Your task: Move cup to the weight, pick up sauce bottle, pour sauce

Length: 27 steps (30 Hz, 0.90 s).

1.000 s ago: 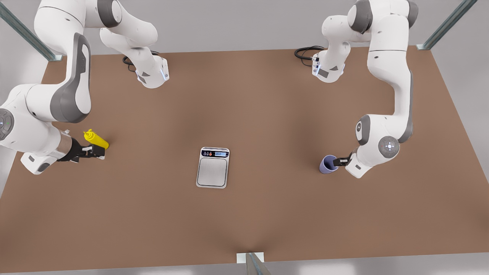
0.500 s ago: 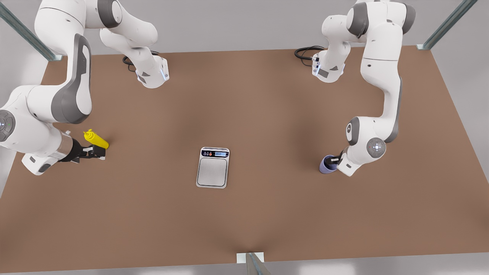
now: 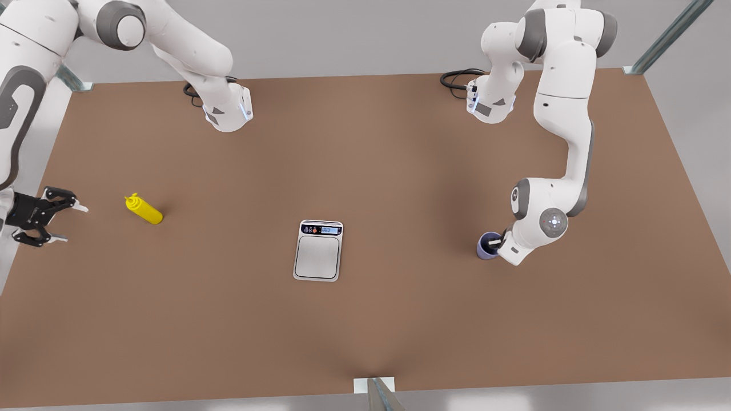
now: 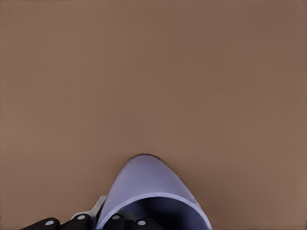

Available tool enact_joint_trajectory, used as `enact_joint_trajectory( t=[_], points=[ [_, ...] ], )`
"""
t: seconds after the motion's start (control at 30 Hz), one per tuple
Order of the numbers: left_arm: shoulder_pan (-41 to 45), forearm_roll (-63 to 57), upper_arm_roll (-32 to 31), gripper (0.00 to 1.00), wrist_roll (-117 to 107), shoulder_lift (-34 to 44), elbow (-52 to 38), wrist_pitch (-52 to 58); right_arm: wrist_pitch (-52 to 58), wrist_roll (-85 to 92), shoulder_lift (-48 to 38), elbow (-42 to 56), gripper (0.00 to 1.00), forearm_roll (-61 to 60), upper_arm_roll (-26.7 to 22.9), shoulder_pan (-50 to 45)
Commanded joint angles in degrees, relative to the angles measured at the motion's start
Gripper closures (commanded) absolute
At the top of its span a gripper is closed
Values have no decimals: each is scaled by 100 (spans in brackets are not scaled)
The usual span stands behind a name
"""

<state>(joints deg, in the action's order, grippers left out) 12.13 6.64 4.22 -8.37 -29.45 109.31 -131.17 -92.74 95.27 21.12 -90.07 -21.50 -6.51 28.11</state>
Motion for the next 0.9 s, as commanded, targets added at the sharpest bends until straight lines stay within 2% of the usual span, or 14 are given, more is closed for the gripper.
enact_joint_trajectory(
  t=[0.0, 0.03, 0.23, 0.43, 0.6, 0.87],
  points=[
    [-9, 4, 0, 79, 2, 1, 2, 4, 2, 324, 58, -115, 0, -91, -8, 115],
    [0, 4, 0, 79, 2, 18, -7, 4, 45, 1370, 559, -204, 0, -591, 0, 510],
    [0, 13, 0, 79, 11, 27, -15, -93, 177, 4140, 1456, -502, 0, -1005, -8, 1381],
    [123, 83, -79, 79, 2, 1, -156, -146, 248, 4799, 2080, -749, 0, -1190, 9, 1399],
    [395, 725, -264, 79, -94, -34, -297, -225, 239, 5239, 2177, -713, 0, -1207, 185, 1346],
    [1046, 1050, -308, 79, -1026, -236, -657, -330, 459, 5459, 2282, -722, 0, -1190, 203, 1249]
  ],
)
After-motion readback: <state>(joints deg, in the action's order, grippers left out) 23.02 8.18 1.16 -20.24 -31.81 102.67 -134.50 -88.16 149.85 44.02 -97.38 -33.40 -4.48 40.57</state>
